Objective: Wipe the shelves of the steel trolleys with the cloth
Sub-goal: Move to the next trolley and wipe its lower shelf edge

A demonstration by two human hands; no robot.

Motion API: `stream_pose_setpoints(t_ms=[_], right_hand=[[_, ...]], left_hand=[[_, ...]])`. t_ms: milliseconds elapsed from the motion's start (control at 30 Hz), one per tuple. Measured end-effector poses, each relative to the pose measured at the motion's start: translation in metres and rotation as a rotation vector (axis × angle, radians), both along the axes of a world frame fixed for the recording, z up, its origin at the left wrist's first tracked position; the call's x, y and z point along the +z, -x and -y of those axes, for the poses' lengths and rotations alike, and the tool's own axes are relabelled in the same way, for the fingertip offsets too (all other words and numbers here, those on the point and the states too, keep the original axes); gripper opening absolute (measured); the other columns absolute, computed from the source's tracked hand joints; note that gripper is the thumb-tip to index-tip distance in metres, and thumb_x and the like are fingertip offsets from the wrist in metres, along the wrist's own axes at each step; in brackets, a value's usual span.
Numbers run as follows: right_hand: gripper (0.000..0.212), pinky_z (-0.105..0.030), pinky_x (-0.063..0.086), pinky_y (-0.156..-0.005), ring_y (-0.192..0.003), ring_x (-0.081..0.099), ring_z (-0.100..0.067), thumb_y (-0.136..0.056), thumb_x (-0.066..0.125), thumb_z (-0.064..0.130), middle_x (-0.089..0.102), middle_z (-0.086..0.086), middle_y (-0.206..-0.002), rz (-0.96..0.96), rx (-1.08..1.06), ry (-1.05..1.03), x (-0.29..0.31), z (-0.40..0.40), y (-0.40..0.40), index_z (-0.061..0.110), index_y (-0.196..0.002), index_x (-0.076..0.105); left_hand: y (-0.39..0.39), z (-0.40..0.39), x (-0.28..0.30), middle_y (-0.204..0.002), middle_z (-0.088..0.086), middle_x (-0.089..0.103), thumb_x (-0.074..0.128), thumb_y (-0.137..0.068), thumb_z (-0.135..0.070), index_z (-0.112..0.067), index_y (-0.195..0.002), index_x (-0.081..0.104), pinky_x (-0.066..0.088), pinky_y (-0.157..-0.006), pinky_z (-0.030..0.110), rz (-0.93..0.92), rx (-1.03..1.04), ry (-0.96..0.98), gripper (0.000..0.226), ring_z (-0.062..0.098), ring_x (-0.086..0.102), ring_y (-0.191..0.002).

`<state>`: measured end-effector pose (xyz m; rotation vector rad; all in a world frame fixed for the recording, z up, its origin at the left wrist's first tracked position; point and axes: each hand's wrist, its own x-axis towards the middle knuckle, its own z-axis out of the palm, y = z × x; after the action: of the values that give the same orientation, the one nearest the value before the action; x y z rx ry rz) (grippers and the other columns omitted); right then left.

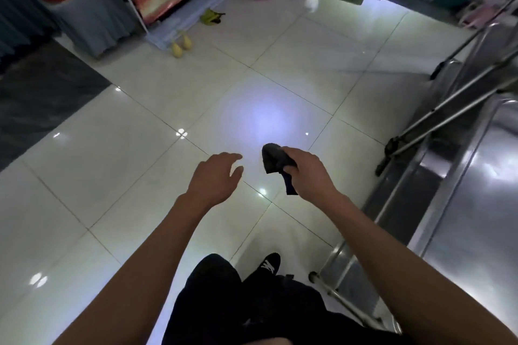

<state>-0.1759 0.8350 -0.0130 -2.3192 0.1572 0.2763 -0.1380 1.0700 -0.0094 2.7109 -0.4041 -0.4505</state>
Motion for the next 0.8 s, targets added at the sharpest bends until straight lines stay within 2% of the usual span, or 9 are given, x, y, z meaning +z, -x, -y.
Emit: stream_pose_setpoints(t_ms=[133, 367, 533, 667, 800], right_hand=[[0.024, -0.032, 0.048, -0.068, -0.077, 0.063, -0.021, -0.084, 0.050, 0.000, 0.067, 0.000, -0.084, -0.035, -0.125, -0.018, 0.000, 0.039, -0.039, 0.021, -0.093, 0.059], [0.032, -0.034, 0.048, -0.075, -0.086, 0.059, -0.021, -0.088, 0.053, 0.003, 0.066, 0.003, -0.095, -0.049, -0.283, 0.036, -0.006, 0.095, -0.129, 0.026, -0.109, 0.062], [0.024, -0.042, 0.053, -0.080, -0.085, 0.060, -0.023, -0.087, 0.054, 0.003, 0.067, -0.002, -0.095, -0.093, -0.442, 0.105, 0.003, 0.139, -0.183, 0.017, -0.105, 0.061], [0.024, -0.042, 0.051, -0.080, -0.087, 0.060, -0.024, -0.085, 0.054, 0.001, 0.067, -0.004, -0.096, -0.059, -0.588, 0.127, 0.009, 0.180, -0.203, 0.014, -0.104, 0.062], [0.034, -0.038, 0.050, -0.084, -0.096, 0.059, -0.022, -0.091, 0.054, 0.002, 0.066, -0.003, -0.108, -0.061, -0.768, 0.087, 0.003, 0.221, -0.203, 0.019, -0.119, 0.062]], left_hand=[[-0.061, 0.043, -0.002, -0.147, -0.002, 0.053, 0.046, -0.104, -0.038, -0.025, -0.145, 0.050, 0.037, -0.108, 0.040, -0.038, -0.111, 0.008, 0.043, 0.021, 0.049, -0.132], [-0.194, 0.120, -0.014, -0.149, 0.000, 0.050, 0.043, -0.105, -0.038, -0.024, -0.147, 0.046, 0.036, -0.109, 0.041, -0.030, -0.316, -0.040, 0.045, 0.023, 0.046, -0.135], [-0.283, 0.192, -0.007, -0.149, 0.001, 0.051, 0.042, -0.105, -0.037, -0.024, -0.148, 0.046, 0.036, -0.107, 0.043, -0.011, -0.530, -0.054, 0.045, 0.025, 0.048, -0.133], [-0.331, 0.262, 0.000, -0.147, 0.003, 0.052, 0.041, -0.105, -0.036, -0.023, -0.147, 0.046, 0.039, -0.105, 0.045, 0.019, -0.726, -0.092, 0.044, 0.027, 0.049, -0.131], [-0.354, 0.336, -0.003, -0.146, 0.004, 0.053, 0.042, -0.105, -0.037, -0.022, -0.146, 0.048, 0.041, -0.106, 0.046, 0.019, -0.898, -0.098, 0.044, 0.029, 0.049, -0.132]])
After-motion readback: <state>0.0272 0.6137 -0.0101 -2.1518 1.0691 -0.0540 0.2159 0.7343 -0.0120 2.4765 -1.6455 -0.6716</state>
